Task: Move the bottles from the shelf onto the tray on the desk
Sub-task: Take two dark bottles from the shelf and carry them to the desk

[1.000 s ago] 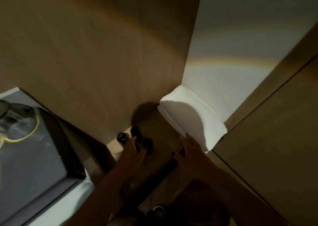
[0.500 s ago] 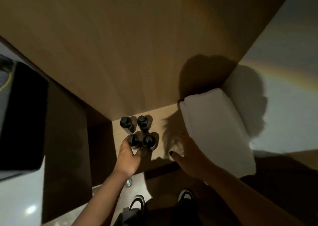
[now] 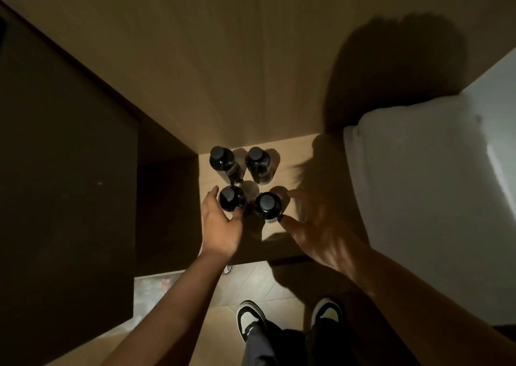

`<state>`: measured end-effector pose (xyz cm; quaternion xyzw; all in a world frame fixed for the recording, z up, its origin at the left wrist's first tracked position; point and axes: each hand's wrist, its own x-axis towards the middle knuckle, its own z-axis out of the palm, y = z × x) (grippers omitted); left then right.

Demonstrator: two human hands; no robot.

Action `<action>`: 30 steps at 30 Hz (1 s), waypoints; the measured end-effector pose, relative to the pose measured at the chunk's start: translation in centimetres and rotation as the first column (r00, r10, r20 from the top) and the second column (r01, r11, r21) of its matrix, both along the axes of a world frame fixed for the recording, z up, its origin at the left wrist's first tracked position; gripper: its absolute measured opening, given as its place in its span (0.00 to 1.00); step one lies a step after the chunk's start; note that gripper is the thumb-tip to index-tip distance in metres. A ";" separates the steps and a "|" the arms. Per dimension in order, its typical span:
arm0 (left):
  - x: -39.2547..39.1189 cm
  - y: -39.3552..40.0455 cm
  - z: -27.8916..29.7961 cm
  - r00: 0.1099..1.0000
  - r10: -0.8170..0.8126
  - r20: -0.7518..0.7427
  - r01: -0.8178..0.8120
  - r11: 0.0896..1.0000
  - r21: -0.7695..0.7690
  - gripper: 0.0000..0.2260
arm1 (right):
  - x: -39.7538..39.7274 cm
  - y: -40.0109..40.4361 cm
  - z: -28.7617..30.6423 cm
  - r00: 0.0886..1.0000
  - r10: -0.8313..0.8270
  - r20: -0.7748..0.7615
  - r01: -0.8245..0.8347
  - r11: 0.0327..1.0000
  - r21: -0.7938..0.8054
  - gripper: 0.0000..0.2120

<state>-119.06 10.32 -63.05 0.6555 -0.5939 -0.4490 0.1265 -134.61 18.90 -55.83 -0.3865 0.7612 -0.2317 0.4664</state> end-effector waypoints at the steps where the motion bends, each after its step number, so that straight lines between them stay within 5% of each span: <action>1: -0.1 -0.1 -0.6 0.999 -0.033 0.011 0.033 0.999 -0.026 0.30 | 0.1 -0.1 -0.6 1.000 -0.003 -0.002 0.003 1.000 -0.011 0.18; 8: 0.6 -1.7 -2.5 0.994 -0.110 -0.014 0.110 0.992 -0.054 0.18 | 0.1 -0.7 -2.3 0.999 0.030 -0.024 -0.031 0.999 -0.032 0.19; 18: 4.3 -2.0 4.5 0.971 0.157 -0.183 -0.184 0.973 -0.142 0.14 | 1.7 -3.2 -1.6 0.985 0.135 -0.109 -0.156 0.963 -0.220 0.24; 26: 7.8 -2.4 10.8 0.911 0.172 -0.374 -0.225 0.969 -0.102 0.07 | 7.6 -5.2 -2.2 0.943 0.309 -0.120 -0.331 0.905 -0.266 0.45; 30: 8.4 -2.1 10.7 0.882 0.258 -0.394 -0.296 0.954 -0.039 0.06 | 8.0 -5.3 -2.1 0.951 0.289 -0.110 -0.307 0.928 -0.210 0.40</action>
